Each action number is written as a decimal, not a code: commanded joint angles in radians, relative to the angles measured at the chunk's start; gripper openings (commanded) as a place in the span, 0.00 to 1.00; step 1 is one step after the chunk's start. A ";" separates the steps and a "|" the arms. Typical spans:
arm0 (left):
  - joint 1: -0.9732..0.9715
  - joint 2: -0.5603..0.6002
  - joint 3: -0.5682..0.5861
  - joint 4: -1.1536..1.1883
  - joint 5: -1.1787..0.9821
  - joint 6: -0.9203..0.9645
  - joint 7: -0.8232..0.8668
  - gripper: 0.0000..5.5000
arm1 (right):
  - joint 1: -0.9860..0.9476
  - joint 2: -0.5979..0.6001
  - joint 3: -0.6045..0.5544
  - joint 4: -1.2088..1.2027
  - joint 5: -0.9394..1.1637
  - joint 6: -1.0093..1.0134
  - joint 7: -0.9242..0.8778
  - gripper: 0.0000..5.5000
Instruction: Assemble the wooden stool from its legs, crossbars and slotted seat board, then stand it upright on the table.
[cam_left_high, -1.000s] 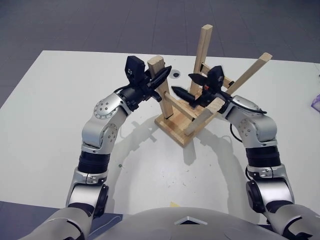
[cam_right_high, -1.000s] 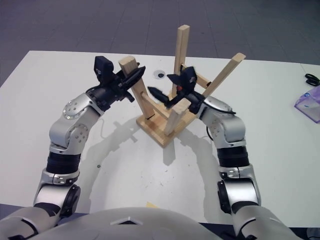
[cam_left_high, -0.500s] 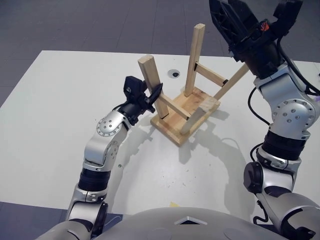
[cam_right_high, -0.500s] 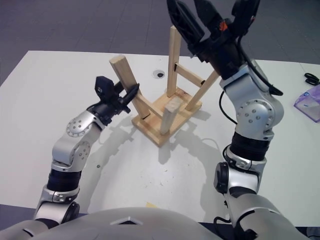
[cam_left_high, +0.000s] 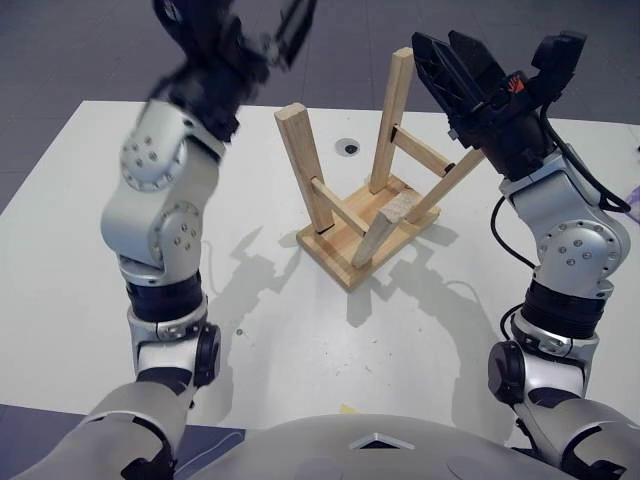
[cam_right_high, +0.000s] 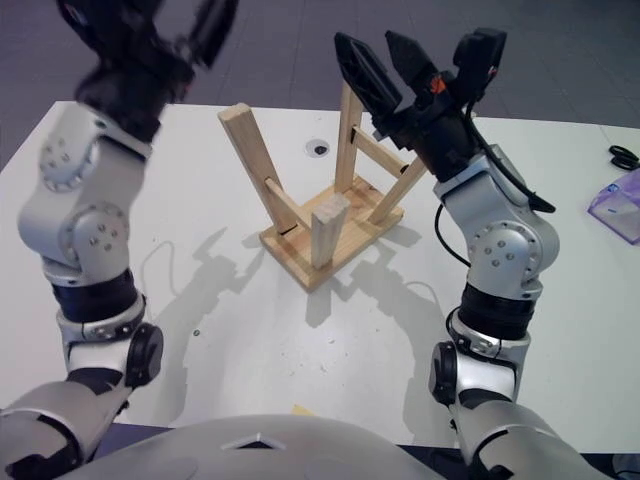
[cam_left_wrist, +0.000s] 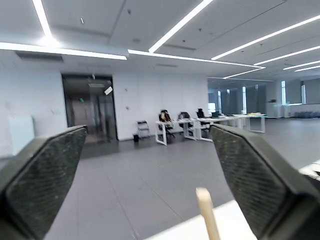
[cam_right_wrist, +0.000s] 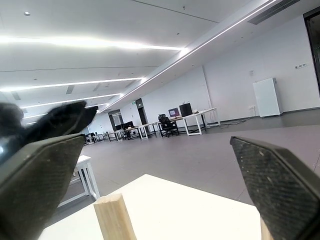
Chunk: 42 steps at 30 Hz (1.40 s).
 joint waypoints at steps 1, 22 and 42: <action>-0.125 -0.002 -0.019 0.096 0.025 -0.047 -0.032 0.95 | -0.007 0.014 0.006 -0.019 0.006 -0.010 -0.022 0.98; 0.190 -0.016 -0.107 0.033 -0.015 0.117 -0.074 0.98 | 0.082 0.041 0.074 -0.048 -0.014 -0.011 -0.056 0.98; 0.305 -0.094 -0.197 0.143 -0.066 0.114 -0.094 0.98 | 0.069 0.042 0.041 -0.051 0.031 -0.037 -0.059 0.98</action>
